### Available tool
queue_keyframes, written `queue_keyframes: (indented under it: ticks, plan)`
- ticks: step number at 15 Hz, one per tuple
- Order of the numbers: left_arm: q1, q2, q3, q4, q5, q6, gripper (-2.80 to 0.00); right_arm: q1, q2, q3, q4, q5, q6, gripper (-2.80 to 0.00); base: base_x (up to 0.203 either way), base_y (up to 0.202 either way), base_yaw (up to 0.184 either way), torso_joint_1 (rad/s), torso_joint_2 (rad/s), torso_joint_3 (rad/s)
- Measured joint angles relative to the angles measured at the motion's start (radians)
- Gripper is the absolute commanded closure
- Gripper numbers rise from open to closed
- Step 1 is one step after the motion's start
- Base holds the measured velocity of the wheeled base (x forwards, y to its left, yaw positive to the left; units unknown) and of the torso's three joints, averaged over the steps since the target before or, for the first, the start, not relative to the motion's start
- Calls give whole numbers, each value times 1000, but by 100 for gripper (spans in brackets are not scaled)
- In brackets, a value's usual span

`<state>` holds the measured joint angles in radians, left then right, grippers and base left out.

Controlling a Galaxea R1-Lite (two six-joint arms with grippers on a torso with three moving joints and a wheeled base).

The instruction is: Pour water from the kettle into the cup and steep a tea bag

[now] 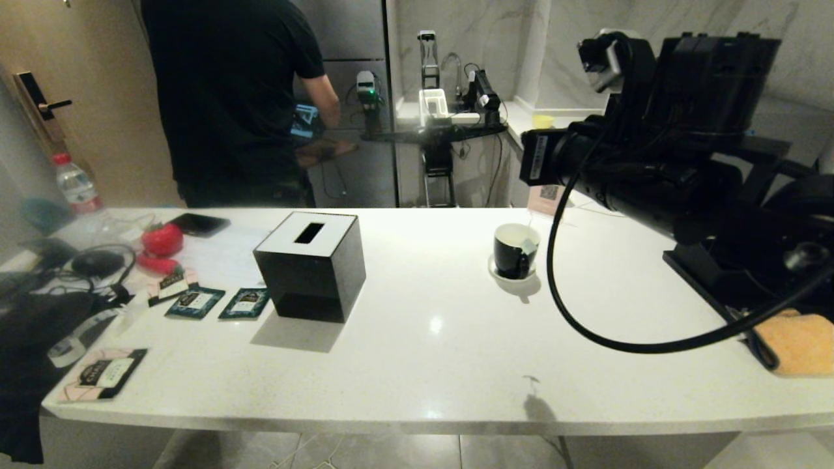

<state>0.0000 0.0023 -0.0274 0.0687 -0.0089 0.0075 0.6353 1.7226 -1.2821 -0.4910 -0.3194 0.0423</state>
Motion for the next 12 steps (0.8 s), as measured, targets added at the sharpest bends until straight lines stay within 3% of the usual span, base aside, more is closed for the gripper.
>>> queue_keyframes:
  ticks: [4,8,12]
  plan:
    - [0,0,1,-17,0,57,0,12,1,3,0,-1,-7,0,0,0,0,0,0,0]
    - [0,0,3,-17,0,5,0,15,4,5,0,1,-14,0,0,0,0,0,0,0]
    - [0,0,2,-17,-2,-1,0,15,12,4,-1,1,-13,0,0,0,0,0,0,0]
